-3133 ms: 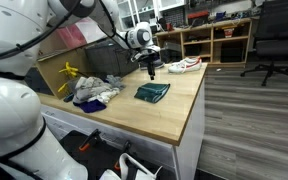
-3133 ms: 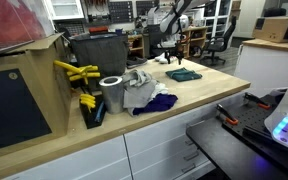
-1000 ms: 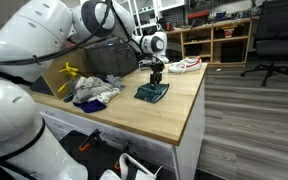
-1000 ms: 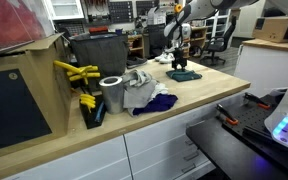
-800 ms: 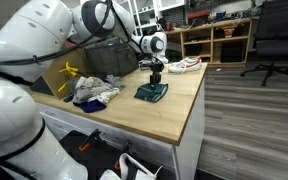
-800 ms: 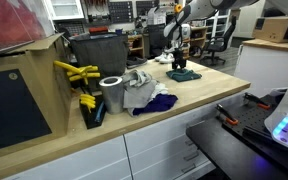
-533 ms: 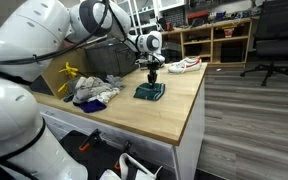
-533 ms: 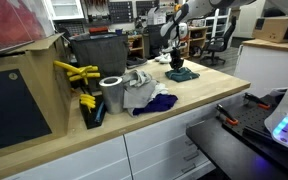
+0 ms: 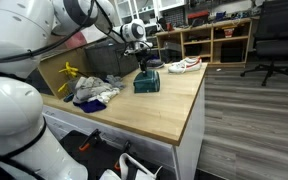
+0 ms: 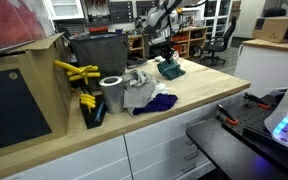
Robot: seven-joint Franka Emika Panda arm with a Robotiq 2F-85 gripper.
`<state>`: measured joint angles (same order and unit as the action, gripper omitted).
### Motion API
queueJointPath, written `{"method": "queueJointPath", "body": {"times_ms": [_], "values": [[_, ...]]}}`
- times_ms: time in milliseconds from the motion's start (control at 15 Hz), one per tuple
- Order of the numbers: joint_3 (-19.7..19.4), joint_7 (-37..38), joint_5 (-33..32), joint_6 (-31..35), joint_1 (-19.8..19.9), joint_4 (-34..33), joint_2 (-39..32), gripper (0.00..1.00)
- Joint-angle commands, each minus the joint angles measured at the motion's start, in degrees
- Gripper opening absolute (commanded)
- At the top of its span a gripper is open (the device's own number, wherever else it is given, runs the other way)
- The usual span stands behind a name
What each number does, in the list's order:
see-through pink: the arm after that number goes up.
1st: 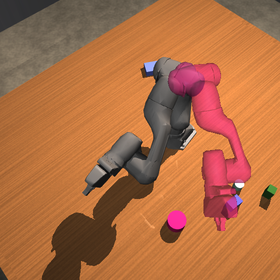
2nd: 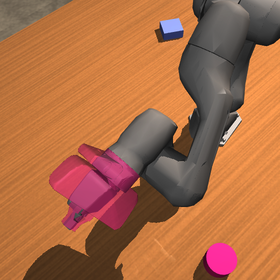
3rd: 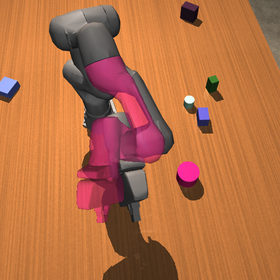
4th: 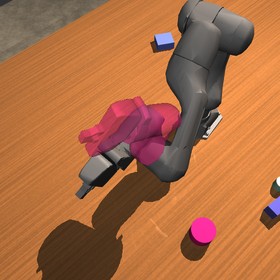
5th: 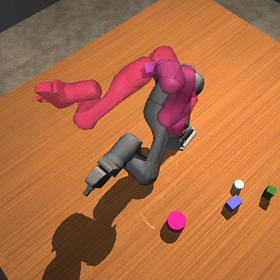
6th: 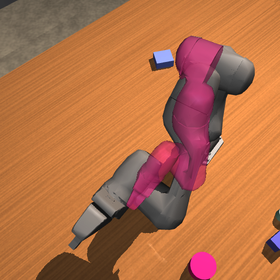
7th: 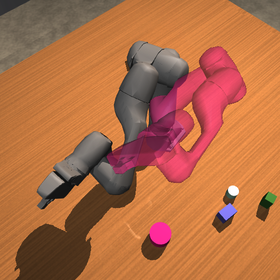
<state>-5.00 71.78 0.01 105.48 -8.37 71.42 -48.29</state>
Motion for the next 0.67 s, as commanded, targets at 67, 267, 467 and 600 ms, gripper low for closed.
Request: {"method": "queueJointPath", "body": {"times_ms": [67,267,467,600], "values": [[-0.1,-3.1,-4.1,5.5,-2.1,8.3,6.7,0.02],[0.2,-4.6,-5.7,8.4,-2.7,12.8,9.3,0.02],[0.2,-5.7,-6.6,10.5,-2.9,16.0,10.7,0.02],[0.1,-6.3,-7.5,12.2,-3.1,17.3,11.1,0.02]]}}
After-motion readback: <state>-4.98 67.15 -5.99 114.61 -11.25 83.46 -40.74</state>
